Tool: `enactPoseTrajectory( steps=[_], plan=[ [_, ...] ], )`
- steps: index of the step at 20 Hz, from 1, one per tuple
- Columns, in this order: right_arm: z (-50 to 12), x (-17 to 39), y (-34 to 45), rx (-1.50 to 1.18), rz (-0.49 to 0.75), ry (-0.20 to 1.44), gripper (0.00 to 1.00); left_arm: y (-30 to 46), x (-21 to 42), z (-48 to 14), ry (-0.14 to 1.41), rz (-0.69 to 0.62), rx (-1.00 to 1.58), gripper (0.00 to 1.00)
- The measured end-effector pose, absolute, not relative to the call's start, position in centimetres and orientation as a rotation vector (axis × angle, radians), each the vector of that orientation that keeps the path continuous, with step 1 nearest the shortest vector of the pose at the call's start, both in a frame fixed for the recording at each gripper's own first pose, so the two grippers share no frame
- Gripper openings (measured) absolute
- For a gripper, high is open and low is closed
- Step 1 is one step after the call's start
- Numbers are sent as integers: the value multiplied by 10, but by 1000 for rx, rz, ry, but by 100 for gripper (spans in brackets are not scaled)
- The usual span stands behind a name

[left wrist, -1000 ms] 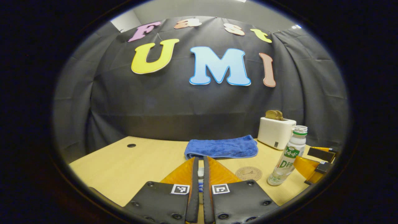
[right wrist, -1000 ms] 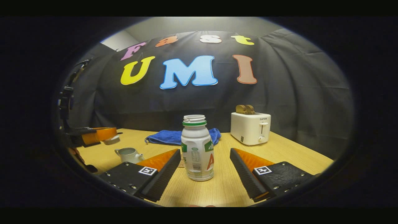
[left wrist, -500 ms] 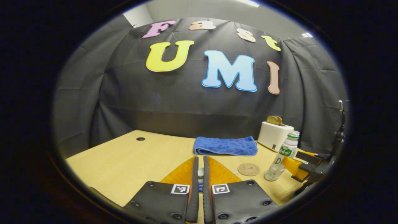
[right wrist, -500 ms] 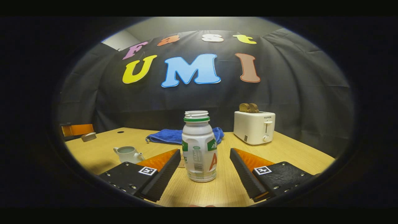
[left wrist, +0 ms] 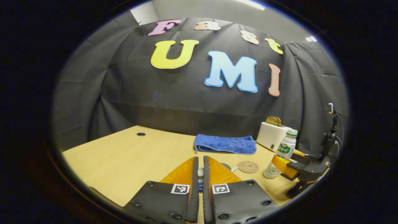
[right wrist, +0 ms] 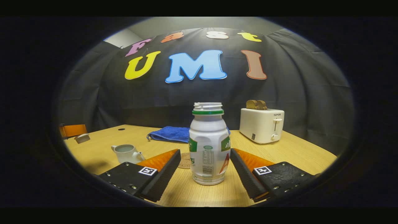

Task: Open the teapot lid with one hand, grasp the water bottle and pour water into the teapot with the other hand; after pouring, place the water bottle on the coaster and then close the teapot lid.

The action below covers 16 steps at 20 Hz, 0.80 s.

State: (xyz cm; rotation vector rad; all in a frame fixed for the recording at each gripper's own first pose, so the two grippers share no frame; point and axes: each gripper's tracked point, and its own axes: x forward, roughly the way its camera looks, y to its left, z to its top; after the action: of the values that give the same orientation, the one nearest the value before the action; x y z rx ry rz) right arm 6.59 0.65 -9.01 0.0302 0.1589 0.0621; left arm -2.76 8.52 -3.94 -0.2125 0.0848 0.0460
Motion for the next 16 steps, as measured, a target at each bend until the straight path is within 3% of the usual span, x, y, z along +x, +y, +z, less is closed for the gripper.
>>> enactPoseTrajectory(
  steps=[5, 6, 10, 14, 15, 16],
  plan=[
    [-99, 70, 5, 16, 57, 184, 86, 87, -30, -39, 83, 35, -200, 16],
    [-99, 69, 5, 13, 59, 186, 78, 88, -32, -39, 84, 36, -197, 12],
    [-97, 68, 12, -8, 66, 194, 76, 97, -38, -38, 86, 48, -190, 16],
    [-85, 65, 7, -92, -1, 195, 76, 110, -45, -34, 85, 65, -183, 16],
    [-79, 64, 7, -132, -18, 188, 76, 115, -46, -33, 86, 70, -183, 8],
    [-72, 63, 5, -183, -33, 180, 76, 119, -48, -33, 89, 75, -183, 16]
  ],
)
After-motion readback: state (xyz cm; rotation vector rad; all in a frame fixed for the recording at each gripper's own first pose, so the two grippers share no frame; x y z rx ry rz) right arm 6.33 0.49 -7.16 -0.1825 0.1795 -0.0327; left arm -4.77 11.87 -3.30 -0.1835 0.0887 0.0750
